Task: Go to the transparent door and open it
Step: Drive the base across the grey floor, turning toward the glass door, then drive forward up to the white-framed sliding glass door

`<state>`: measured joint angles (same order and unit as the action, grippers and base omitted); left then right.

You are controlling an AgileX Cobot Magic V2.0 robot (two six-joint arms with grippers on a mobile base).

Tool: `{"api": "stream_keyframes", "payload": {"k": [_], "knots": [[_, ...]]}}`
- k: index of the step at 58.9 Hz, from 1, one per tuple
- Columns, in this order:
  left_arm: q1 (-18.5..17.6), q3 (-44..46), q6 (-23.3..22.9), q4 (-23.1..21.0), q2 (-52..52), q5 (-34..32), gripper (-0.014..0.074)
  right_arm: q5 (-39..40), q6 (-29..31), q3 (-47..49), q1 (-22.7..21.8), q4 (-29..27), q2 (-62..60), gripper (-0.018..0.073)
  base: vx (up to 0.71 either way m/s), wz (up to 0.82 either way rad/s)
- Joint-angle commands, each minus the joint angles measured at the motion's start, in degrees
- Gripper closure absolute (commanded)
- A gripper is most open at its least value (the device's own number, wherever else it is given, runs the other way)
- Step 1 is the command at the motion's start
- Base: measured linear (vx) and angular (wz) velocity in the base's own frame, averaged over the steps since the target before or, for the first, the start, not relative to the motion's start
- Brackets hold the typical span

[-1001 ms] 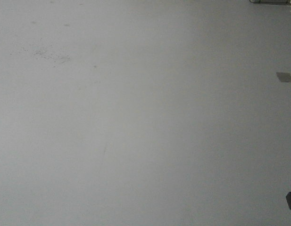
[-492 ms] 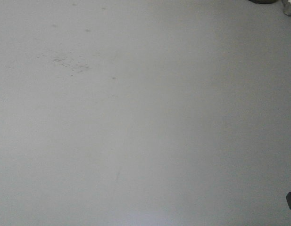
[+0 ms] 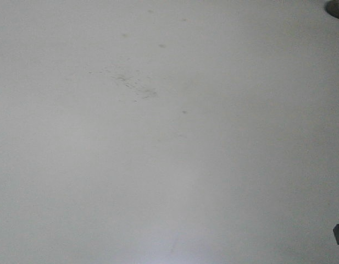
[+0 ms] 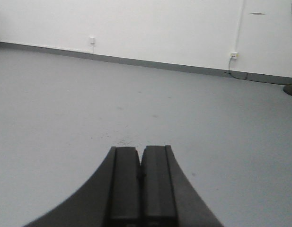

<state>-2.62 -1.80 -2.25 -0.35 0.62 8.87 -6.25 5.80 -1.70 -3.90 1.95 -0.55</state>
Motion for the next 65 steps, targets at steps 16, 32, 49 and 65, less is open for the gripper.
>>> {"api": "stream_keyframes", "payload": {"k": [16, 32, 49, 65], "knots": [[-0.3, -0.9, 0.0, -0.5, 0.9, -4.8, 0.0599, 4.9, 0.6, -0.3, -0.2, 0.5, -0.9, 0.0566, 0.45, 0.45], [-0.3, -0.9, 0.0, -0.5, 0.9, -4.8, 0.0599, 4.9, 0.6, -0.3, -0.2, 0.5, -0.9, 0.0566, 0.46, 0.4], [-0.3, -0.9, 0.0, -0.5, 0.9, -4.8, 0.0599, 4.9, 0.6, -0.3, -0.2, 0.5, -0.9, 0.0566, 0.42, 0.45], [-0.3, -0.9, 0.0, -0.5, 0.9, -4.8, 0.0599, 4.9, 0.6, -0.3, -0.2, 0.5, -0.9, 0.0566, 0.4, 0.6]]}}
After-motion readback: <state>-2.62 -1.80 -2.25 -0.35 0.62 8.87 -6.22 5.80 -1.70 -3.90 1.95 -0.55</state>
